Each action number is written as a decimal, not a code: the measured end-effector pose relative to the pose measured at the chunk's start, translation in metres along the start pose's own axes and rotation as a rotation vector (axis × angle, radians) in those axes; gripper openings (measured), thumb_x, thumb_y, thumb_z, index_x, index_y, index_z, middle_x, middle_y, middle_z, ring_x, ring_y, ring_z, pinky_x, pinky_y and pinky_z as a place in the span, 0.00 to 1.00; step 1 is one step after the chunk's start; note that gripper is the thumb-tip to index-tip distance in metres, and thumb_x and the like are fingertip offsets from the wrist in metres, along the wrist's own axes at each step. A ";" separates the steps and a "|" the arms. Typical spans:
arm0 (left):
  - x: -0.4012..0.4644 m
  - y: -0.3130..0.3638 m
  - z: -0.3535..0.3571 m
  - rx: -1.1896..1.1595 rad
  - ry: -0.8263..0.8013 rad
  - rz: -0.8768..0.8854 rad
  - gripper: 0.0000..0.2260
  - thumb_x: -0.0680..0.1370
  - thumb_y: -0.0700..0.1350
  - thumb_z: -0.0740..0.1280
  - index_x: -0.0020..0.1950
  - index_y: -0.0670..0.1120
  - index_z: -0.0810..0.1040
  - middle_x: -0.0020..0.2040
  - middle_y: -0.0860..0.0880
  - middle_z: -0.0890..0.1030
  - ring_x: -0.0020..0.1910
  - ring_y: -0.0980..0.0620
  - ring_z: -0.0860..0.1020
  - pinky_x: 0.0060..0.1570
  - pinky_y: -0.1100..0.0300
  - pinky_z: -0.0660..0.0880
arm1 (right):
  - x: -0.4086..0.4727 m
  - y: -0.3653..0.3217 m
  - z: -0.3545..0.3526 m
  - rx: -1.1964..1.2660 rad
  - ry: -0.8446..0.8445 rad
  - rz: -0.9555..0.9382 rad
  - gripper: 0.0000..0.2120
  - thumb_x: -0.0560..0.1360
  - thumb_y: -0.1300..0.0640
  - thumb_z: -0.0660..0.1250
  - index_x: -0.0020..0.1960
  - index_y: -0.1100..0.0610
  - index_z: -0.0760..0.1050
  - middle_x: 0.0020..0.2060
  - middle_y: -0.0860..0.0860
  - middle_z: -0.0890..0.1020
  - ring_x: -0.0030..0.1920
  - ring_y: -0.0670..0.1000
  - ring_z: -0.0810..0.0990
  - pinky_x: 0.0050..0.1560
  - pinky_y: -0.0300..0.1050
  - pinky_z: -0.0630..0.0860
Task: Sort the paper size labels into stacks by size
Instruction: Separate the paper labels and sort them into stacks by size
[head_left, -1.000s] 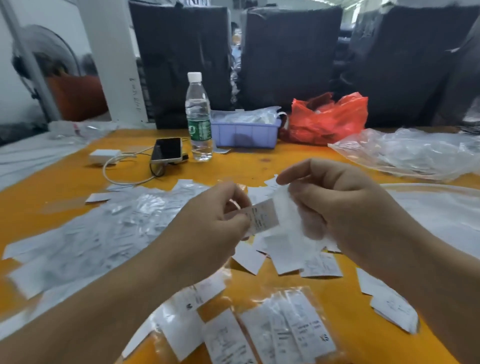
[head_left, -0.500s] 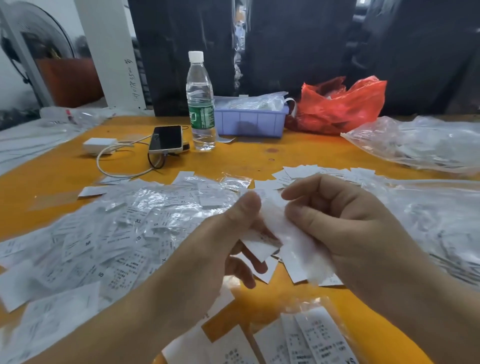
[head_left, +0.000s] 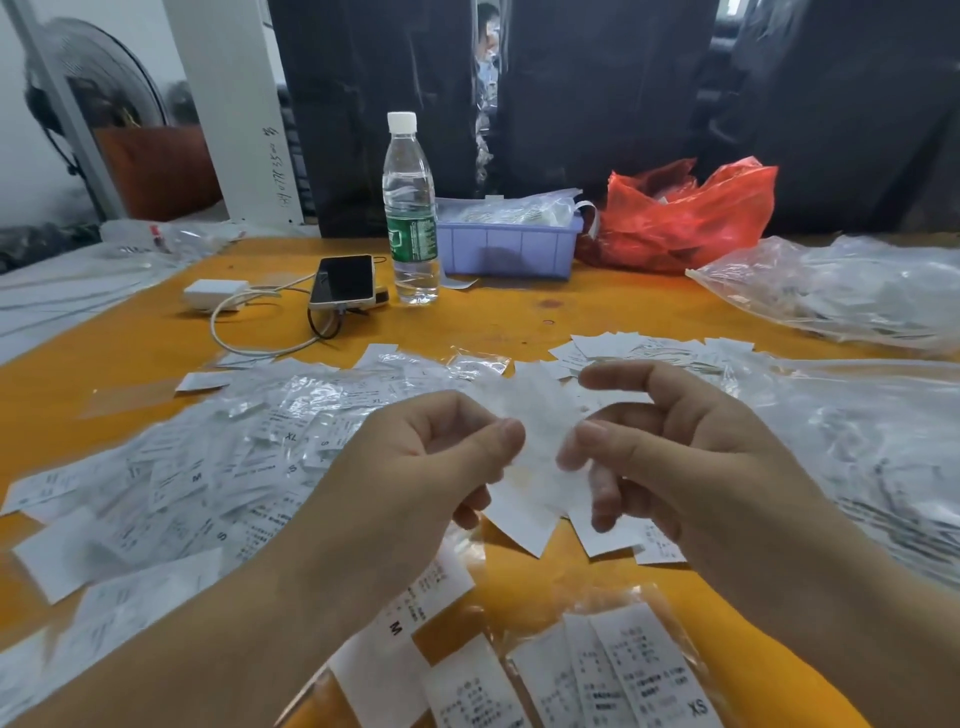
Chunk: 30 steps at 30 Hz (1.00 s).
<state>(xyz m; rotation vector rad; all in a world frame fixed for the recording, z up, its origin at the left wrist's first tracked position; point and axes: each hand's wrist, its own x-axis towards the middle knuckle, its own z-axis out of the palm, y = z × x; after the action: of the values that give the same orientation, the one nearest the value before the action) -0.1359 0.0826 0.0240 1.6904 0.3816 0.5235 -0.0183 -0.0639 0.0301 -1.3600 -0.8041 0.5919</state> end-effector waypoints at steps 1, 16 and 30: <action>0.000 0.000 -0.001 -0.002 0.020 0.005 0.11 0.65 0.57 0.72 0.34 0.49 0.82 0.29 0.52 0.78 0.29 0.57 0.77 0.31 0.66 0.75 | 0.000 0.000 -0.001 0.004 -0.030 0.030 0.22 0.65 0.58 0.78 0.57 0.55 0.76 0.35 0.57 0.84 0.29 0.50 0.77 0.32 0.41 0.77; 0.002 -0.006 -0.005 -0.011 0.023 0.036 0.13 0.65 0.59 0.71 0.34 0.49 0.82 0.29 0.52 0.78 0.28 0.56 0.76 0.31 0.67 0.74 | 0.000 -0.006 -0.005 -0.298 0.092 -0.176 0.05 0.72 0.57 0.70 0.38 0.52 0.82 0.26 0.50 0.80 0.25 0.45 0.75 0.28 0.36 0.73; -0.009 0.036 0.044 0.357 -0.047 0.315 0.12 0.69 0.63 0.67 0.42 0.56 0.80 0.30 0.49 0.80 0.30 0.49 0.76 0.31 0.56 0.74 | -0.063 -0.044 -0.050 -0.973 0.328 -0.371 0.16 0.70 0.46 0.67 0.28 0.51 0.70 0.25 0.44 0.75 0.27 0.44 0.73 0.26 0.36 0.69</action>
<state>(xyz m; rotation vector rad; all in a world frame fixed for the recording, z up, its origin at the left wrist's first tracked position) -0.1211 0.0352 0.0522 2.1226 0.1795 0.6731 -0.0207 -0.1494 0.0630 -2.0327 -1.0877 -0.3859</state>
